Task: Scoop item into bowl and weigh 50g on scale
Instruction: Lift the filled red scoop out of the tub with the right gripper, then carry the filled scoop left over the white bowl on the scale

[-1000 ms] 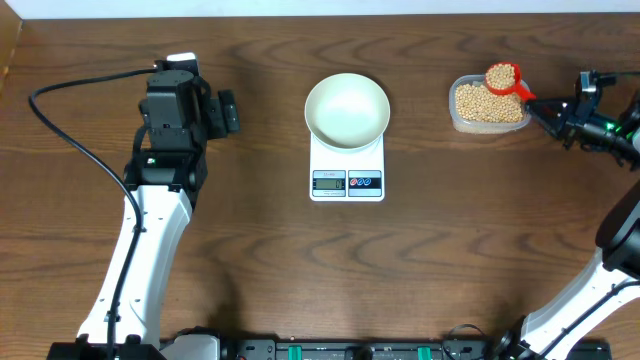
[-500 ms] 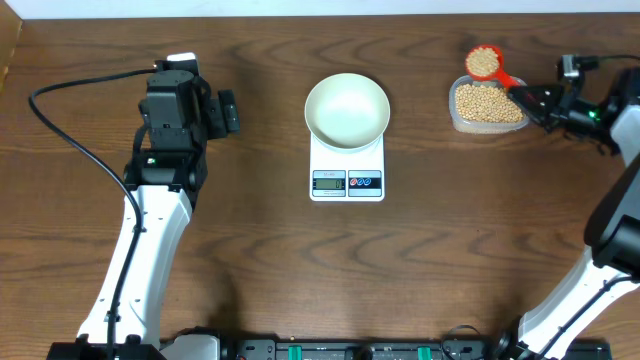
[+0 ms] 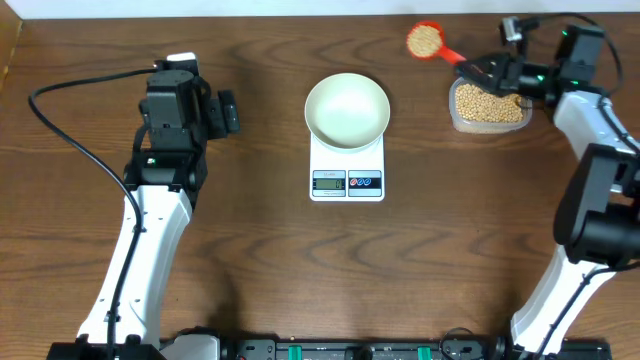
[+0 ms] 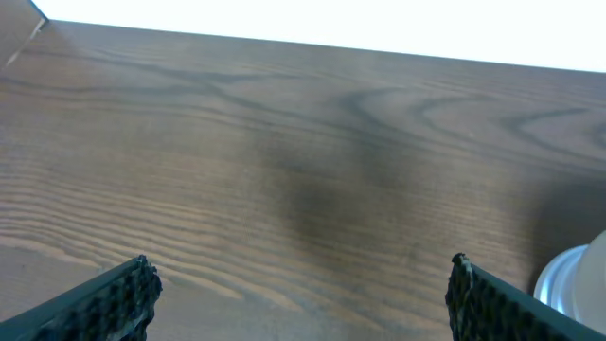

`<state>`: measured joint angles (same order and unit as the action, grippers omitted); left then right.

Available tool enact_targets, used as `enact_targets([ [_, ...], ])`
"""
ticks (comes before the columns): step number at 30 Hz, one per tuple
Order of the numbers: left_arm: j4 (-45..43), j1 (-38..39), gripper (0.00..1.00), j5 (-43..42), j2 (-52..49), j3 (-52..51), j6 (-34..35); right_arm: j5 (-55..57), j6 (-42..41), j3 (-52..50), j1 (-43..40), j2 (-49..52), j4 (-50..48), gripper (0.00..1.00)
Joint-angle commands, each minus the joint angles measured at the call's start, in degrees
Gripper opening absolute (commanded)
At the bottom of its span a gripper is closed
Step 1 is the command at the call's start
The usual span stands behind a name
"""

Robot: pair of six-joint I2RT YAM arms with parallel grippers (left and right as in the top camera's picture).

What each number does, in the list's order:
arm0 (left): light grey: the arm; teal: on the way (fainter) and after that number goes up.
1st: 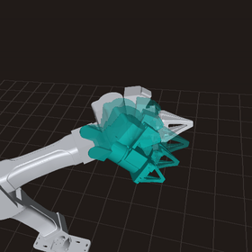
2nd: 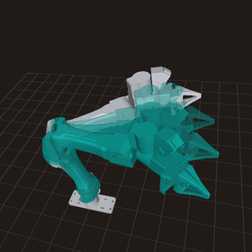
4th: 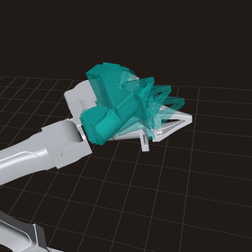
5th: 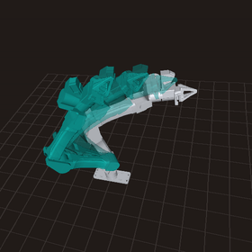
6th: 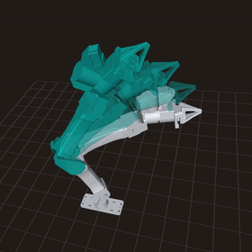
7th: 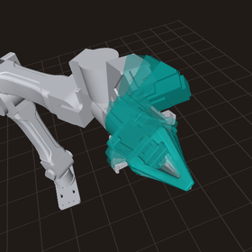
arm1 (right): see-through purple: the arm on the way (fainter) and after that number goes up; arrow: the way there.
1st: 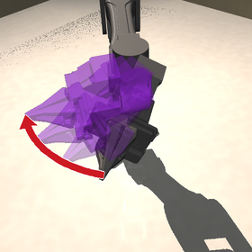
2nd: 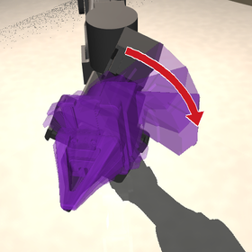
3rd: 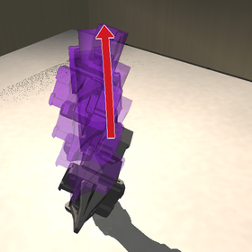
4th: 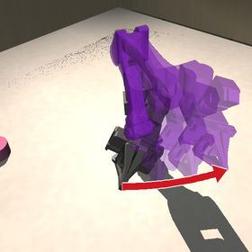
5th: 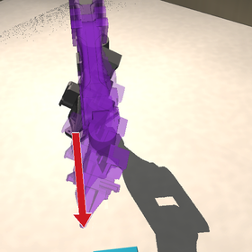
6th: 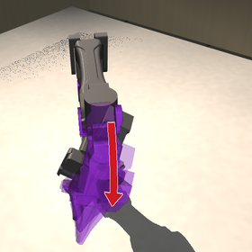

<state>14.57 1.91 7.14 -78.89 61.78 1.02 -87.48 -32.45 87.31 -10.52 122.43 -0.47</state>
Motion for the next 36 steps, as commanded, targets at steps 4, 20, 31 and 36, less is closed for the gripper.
enact_targets([
  [4,0.0,-0.2,0.99,-0.5,-0.3,0.3,-1.0,-1.4,-12.8,0.3,5.5,0.1,-5.3,0.01],
  [20,0.0,-0.2,0.99,-0.5,-0.3,0.3,-1.0,-0.2,-10.1,0.3,13.5,0.1,-5.3,0.01],
  [31,0.0,-0.2,0.99,-0.5,-0.3,0.3,-1.0,3.0,-1.6,0.3,14.1,0.1,1.4,0.01],
  [36,0.0,-0.2,0.99,-0.5,-0.3,0.3,-1.0,3.2,2.3,0.3,15.3,0.1,3.6,0.01],
])
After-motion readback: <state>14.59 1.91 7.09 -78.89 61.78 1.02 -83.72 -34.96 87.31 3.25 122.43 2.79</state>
